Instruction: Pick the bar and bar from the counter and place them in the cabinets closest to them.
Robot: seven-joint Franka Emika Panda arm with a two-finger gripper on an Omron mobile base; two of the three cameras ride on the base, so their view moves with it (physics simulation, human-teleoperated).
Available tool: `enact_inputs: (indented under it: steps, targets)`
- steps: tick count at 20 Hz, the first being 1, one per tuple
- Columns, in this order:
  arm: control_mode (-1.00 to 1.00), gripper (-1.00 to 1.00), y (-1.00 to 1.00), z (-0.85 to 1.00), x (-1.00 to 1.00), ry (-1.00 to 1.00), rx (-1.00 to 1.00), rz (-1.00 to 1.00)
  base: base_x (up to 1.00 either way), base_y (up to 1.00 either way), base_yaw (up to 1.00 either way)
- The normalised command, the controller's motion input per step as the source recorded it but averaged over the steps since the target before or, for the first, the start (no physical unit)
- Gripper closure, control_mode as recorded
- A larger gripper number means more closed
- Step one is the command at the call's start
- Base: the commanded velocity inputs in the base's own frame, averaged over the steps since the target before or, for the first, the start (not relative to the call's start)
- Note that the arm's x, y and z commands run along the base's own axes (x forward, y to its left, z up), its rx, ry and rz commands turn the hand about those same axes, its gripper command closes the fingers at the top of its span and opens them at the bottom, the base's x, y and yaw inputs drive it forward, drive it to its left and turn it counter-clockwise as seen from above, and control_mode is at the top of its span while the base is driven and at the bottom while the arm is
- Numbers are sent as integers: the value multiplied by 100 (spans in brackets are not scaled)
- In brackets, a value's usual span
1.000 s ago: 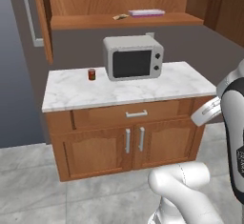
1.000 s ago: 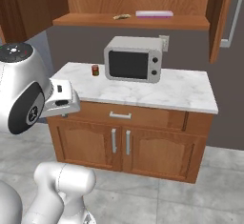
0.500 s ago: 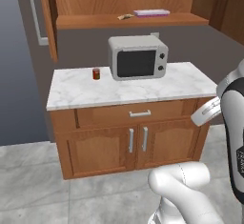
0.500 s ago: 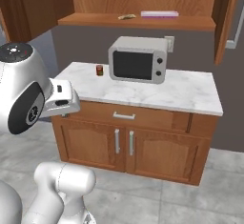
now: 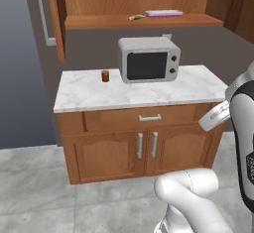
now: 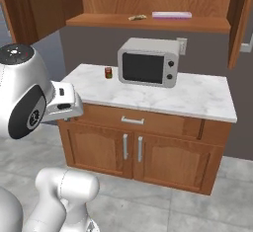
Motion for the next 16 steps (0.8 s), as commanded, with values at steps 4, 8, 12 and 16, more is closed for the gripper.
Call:
enact_inputs:
  steps: [4,8,12,16]
  targets:
    - [100,-100,0,0,0,0,0,0,-14,0,8]
    - [100,-100,0,0,0,0,0,0,-18,0,9]
    - [100,-100,0,0,0,0,0,0,-22,0,11]
    - [100,-100,0,0,0,0,0,0,-22,0,11]
